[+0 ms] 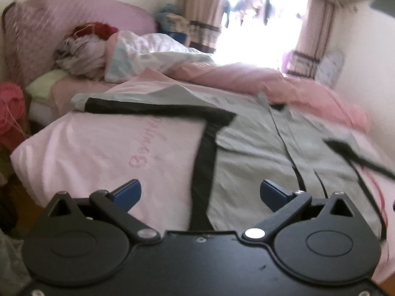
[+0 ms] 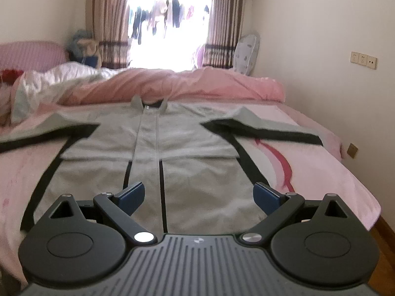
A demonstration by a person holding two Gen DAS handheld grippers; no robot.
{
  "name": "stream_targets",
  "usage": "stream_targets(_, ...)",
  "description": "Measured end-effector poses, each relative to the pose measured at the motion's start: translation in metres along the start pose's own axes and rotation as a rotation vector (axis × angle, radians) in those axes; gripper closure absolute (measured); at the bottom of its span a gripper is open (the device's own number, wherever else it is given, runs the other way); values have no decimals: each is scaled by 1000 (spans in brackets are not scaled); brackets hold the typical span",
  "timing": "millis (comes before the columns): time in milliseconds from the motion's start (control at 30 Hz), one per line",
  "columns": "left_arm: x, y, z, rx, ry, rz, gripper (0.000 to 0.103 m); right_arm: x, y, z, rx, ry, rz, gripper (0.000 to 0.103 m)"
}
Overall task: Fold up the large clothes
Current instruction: 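Grasp the black-trimmed sleeve cuff with the left gripper and lift it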
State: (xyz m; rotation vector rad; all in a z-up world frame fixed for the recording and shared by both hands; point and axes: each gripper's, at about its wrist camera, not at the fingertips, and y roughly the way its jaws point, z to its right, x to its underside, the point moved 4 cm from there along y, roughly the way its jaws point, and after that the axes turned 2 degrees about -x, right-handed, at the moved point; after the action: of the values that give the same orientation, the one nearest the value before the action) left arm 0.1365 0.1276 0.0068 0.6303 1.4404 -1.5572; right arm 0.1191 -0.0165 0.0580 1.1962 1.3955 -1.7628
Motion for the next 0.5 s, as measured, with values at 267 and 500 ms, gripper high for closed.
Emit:
stream_targets(267, -64, 80, -76, -19, -238, 24, 0, -35, 58, -11, 29, 7, 24, 0)
stream_targets(500, -115, 157, -136, -21, -495, 39, 0, -63, 121, -23, 38, -14, -12, 0)
